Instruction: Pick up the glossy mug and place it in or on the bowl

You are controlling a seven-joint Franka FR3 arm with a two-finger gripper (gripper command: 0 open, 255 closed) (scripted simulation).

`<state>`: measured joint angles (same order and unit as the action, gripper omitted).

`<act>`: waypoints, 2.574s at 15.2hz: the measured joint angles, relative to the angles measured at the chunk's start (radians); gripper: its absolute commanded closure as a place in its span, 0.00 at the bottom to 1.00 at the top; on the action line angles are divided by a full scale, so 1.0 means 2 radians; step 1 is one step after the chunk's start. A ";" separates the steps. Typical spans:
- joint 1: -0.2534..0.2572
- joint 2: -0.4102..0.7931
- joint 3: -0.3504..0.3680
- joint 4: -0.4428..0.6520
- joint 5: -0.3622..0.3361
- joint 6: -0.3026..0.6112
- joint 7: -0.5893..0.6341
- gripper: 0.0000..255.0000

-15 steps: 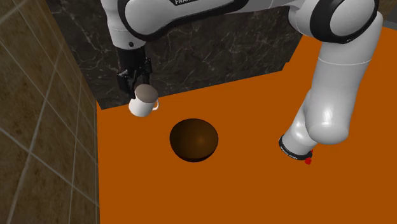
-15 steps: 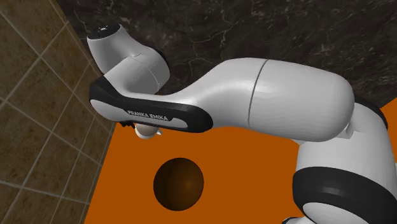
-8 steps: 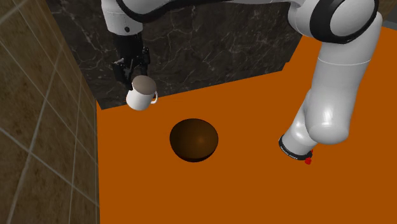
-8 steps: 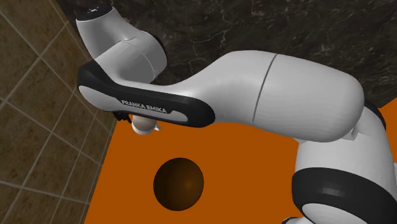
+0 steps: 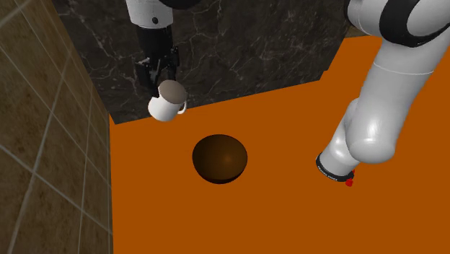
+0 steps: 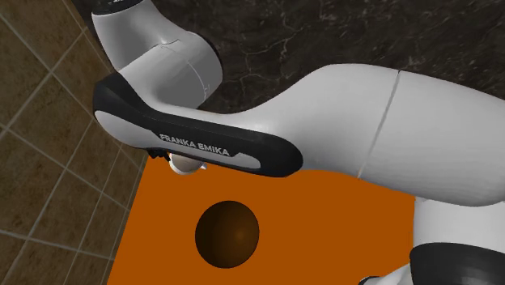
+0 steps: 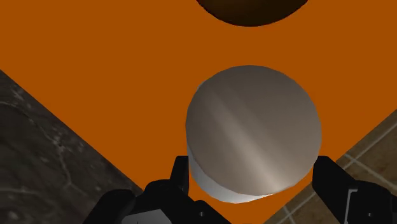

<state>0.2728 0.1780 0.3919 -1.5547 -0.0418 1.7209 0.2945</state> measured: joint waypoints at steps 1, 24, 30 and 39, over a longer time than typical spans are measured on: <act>-0.003 -0.022 0.001 -0.023 0.008 0.002 -0.001 1.00; 0.018 -0.281 0.005 -0.309 0.110 0.047 -0.012 1.00; 0.019 -0.278 0.009 -0.348 0.113 0.089 -0.014 1.00; 0.021 -0.269 0.016 -0.379 0.114 0.129 -0.013 1.00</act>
<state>0.3140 -0.3595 0.4236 -2.3119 0.1866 1.9780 0.2689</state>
